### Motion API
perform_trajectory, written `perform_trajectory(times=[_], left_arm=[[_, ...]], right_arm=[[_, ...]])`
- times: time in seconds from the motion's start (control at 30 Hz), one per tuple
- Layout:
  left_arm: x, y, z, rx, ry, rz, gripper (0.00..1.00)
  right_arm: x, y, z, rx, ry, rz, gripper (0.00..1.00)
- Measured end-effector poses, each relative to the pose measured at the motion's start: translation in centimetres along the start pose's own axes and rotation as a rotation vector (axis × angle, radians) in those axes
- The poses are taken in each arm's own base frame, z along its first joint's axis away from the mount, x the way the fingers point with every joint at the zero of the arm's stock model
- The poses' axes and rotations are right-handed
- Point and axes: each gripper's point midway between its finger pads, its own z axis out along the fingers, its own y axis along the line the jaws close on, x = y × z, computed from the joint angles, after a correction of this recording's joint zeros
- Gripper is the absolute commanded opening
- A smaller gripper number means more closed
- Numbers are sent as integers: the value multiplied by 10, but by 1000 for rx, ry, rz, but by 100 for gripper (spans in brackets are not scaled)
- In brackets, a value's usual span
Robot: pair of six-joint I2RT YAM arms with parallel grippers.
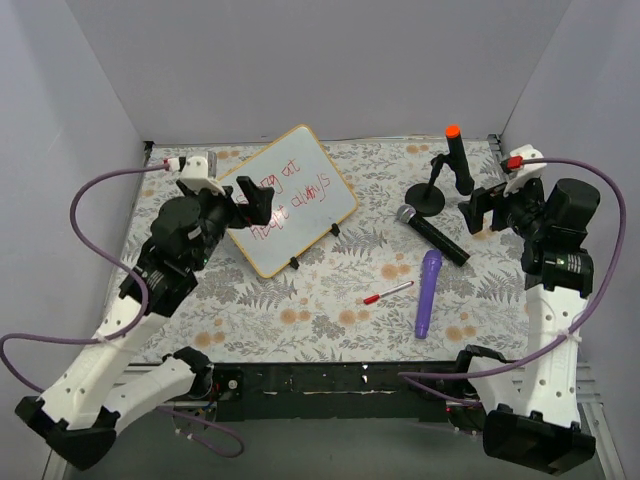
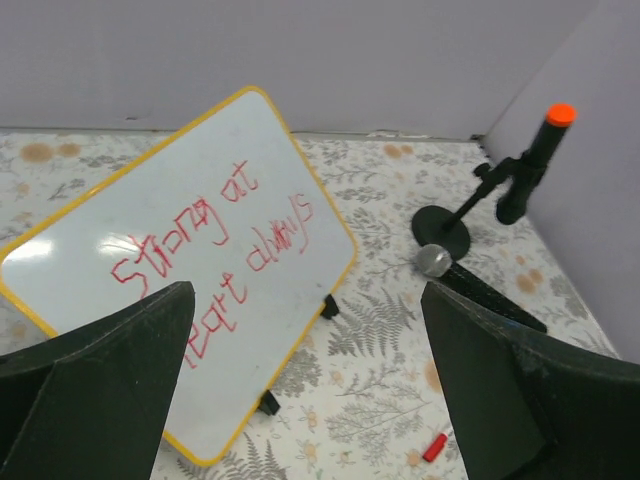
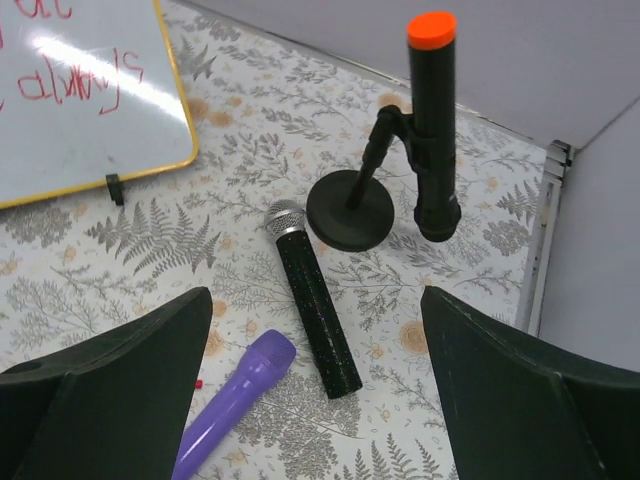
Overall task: Write a sentence on the whiteboard
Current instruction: Reset both arms
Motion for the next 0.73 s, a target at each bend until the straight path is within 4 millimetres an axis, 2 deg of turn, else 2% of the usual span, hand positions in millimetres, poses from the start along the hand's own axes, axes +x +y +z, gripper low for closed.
perform_trajectory(times=[0.07, 0.17, 0.23, 0.33, 0.43, 0.6, 0.73], left_arm=[[2, 20, 22, -38, 29, 6, 98], [19, 54, 52, -83, 117, -31, 98], [32, 67, 59, -93, 175, -69, 98], [31, 53, 52, -24, 187, -101, 98], [11, 37, 34, 47, 135, -101, 98], [-18, 23, 11, 101, 50, -94, 98], [-20, 20, 8, 114, 48, -94, 98]], right_arm=[[-8, -3, -11, 72, -19, 48, 94], [-11, -13, -23, 182, -25, 109, 96], [-10, -20, -28, 241, -21, 138, 97], [-6, -26, -34, 300, -7, 164, 97], [-8, -26, -42, 331, -11, 172, 97], [-26, -26, -52, 348, -55, 165, 97], [-29, -26, -52, 349, -64, 176, 98]])
